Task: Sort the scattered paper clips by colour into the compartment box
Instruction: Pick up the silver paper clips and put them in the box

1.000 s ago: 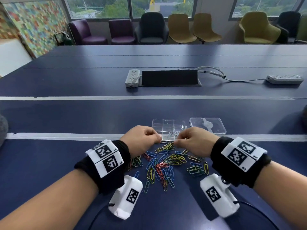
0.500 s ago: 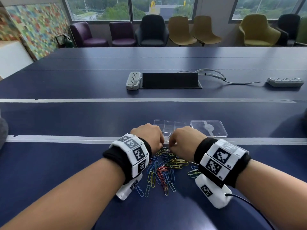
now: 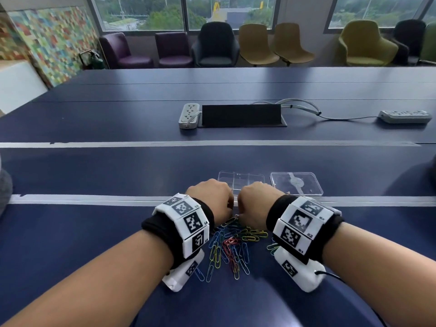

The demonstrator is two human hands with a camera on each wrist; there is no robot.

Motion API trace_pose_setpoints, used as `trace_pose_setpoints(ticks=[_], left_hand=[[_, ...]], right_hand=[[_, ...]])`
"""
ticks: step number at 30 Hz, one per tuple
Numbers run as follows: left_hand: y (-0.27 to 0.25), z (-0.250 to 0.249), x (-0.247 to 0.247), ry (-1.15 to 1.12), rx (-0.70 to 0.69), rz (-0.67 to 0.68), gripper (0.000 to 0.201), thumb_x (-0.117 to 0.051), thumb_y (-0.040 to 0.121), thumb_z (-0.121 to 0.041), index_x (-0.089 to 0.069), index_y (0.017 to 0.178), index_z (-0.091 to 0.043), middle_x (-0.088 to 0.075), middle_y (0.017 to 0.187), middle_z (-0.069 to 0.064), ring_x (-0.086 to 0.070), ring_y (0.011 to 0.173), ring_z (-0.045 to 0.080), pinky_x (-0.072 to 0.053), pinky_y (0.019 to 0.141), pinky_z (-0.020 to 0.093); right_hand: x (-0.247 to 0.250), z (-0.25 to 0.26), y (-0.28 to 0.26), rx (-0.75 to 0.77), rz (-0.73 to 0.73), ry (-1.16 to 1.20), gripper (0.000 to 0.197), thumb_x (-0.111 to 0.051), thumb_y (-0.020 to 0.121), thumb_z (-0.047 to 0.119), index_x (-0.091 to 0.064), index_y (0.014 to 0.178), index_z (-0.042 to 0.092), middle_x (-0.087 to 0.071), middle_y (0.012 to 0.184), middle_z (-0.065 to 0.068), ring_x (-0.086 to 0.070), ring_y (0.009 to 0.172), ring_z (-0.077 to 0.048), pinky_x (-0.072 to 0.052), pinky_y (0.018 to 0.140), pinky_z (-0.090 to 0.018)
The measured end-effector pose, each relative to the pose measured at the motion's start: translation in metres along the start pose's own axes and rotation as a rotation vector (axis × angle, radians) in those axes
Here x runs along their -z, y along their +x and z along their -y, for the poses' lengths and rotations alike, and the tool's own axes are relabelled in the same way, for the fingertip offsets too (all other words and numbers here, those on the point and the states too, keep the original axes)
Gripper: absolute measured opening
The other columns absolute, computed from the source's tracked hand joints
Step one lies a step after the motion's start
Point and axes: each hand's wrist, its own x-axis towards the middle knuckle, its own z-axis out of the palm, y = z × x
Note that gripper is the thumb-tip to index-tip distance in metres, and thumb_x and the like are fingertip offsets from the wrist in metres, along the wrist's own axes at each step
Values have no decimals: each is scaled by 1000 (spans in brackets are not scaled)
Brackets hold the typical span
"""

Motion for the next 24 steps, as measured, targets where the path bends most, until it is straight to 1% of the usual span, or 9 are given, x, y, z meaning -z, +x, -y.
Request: trace_pose_setpoints(ticks=[4, 7, 10, 13, 16, 19, 21, 23, 24], left_hand=[[0, -1, 3, -206, 39, 47, 19, -47, 88, -22, -59, 102, -20, -65, 106, 4, -58, 93, 21, -45, 78, 28], [3, -5, 8, -418, 92, 101, 14, -40, 91, -18, -46, 104, -16, -58, 88, 4, -50, 68, 17, -40, 58, 26], [8, -12, 16, -597, 142, 122, 9, -35, 94, -8, -41, 96, -15, -42, 71, 0, -37, 56, 12, -33, 43, 21], [16, -20, 21, -659, 126, 161, 33, -35, 95, -1, -40, 69, -21, -39, 67, -2, -37, 55, 10, -36, 49, 18], [27, -25, 20, -767, 150, 154, 38, -33, 94, 2, -39, 66, -23, -39, 65, -1, -41, 50, 9, -37, 45, 19], [33, -27, 18, -935, 159, 133, 40, -27, 87, 13, -44, 67, -17, -34, 62, 4, -33, 30, 6, -27, 40, 21], [35, -27, 21, -979, 178, 139, 42, -25, 84, 13, -54, 73, -14, -35, 65, 7, -31, 37, 12, -24, 46, 25], [40, -27, 25, -981, 191, 144, 36, -30, 87, 10, -63, 101, 0, -39, 66, 6, -33, 47, 14, -30, 46, 24], [43, -27, 27, -968, 196, 152, 33, -35, 90, 6, -58, 114, 6, -41, 65, 5, -37, 50, 14, -35, 48, 23]], right_hand=[[8, -9, -5, -39, -35, 110, 35, -55, 82, 39, -69, 89, 7, -69, 90, -8, -61, 83, -24, -50, 71, -29], [24, -23, -4, -120, -117, 180, 23, -58, 83, 38, -60, 83, 15, -61, 87, -5, -51, 81, -20, -38, 70, -25], [35, -35, 2, -200, -114, 235, 18, -64, 79, 34, -57, 78, 17, -58, 82, -1, -52, 82, -19, -39, 70, -25], [41, -37, 8, -243, -76, 221, 19, -68, 76, 32, -65, 81, 13, -62, 79, -2, -57, 82, -20, -45, 69, -25], [43, -33, 15, -254, -41, 196, 25, -67, 77, 25, -70, 96, 9, -68, 87, -6, -61, 80, -21, -53, 75, -28], [45, -29, 19, -247, -39, 183, 24, -64, 78, 16, -69, 100, 9, -73, 94, -10, -69, 85, -24, -58, 80, -32], [47, -28, 21, -244, -33, 179, 23, -64, 78, 14, -69, 100, 10, -71, 88, -9, -70, 88, -24, -58, 80, -32], [50, -27, 22, -249, -32, 201, 23, -67, 76, 12, -69, 98, 9, -67, 81, -7, -70, 87, -23, -57, 75, -31], [51, -27, 23, -252, -37, 221, 23, -68, 75, 12, -68, 99, 9, -68, 84, -8, -70, 87, -23, -58, 74, -33]])
